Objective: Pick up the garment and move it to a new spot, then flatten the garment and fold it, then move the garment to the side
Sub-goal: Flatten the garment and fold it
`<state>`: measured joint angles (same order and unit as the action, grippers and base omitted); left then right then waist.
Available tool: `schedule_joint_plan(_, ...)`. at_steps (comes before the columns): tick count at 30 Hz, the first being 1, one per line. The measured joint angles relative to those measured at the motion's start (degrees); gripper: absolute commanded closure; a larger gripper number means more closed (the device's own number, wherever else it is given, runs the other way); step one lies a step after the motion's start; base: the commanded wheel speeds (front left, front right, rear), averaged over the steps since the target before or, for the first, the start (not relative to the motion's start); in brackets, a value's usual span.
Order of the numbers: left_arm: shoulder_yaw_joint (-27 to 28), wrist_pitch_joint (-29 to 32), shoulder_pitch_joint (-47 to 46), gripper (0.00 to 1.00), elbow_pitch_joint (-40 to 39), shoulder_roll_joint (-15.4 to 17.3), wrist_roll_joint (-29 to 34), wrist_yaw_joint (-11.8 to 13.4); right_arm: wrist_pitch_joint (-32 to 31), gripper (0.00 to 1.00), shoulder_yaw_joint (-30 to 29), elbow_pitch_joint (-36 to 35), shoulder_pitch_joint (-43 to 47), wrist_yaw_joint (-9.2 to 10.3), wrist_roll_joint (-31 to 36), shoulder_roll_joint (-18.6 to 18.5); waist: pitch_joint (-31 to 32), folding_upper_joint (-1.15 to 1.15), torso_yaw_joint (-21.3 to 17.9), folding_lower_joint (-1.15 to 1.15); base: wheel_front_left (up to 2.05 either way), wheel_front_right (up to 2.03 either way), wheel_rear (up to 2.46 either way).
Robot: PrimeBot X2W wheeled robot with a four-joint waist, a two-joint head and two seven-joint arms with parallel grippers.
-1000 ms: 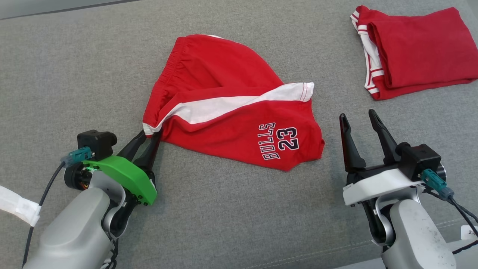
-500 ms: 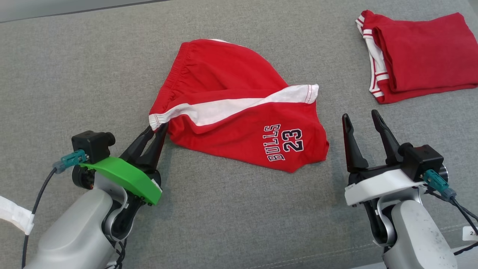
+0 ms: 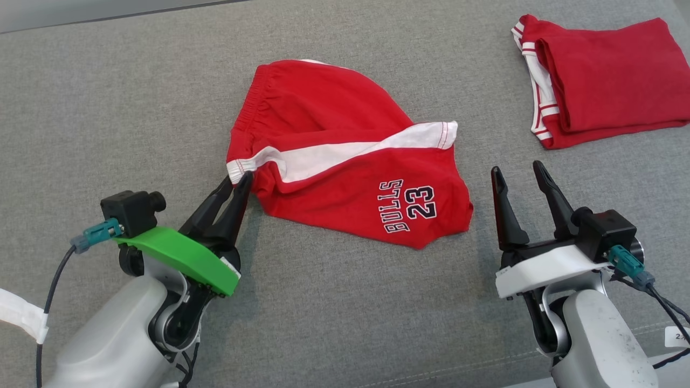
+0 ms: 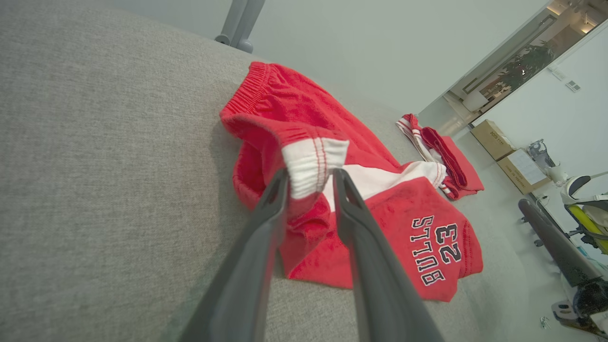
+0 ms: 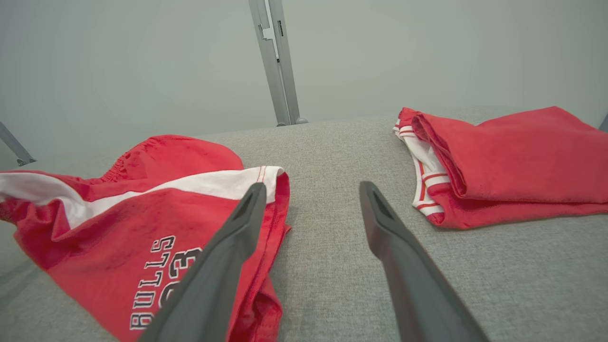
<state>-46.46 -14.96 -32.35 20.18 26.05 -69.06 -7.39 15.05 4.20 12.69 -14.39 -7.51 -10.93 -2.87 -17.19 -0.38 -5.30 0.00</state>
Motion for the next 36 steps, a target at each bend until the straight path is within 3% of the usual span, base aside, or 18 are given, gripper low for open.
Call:
schedule_joint_plan(10,-0.7,-0.1,-1.3,0.68,4.0,-1.9,-0.4,0.0,0.0,0.0,0.1,0.3,-0.1,0.0,0.0,0.0,0.1,0.0,-0.5,0.0,0.0,0.0,0.0)
schedule_joint_plan(13,2.0,-0.1,-1.9,0.75,5.1,-3.6,0.3,0.0,0.0,0.0,0.2,0.4,-0.1,0.0,0.0,0.0,0.3,0.0,-0.6,0.0,0.0,0.0,0.0)
schedule_joint_plan(16,3.0,-0.2,-2.0,1.0,5.7,-4.4,1.6,0.0,0.0,0.0,0.3,0.6,-0.1,0.0,0.0,0.0,0.4,0.0,-0.5,0.0,0.0,0.0,0.0)
schedule_joint_plan(25,8.9,-0.2,2.4,1.0,4.1,-5.9,7.7,0.0,-0.1,0.0,-0.8,6.7,-4.6,0.0,1.2,0.0,1.1,0.0,0.8,0.0,0.0,0.0,0.0)
schedule_joint_plan(36,11.4,-0.2,6.5,1.0,5.9,-9.4,14.6,0.0,-7.8,0.0,3.5,19.7,-16.3,0.0,-3.2,-0.1,1.6,0.0,4.5,0.0,0.0,0.0,0.0)
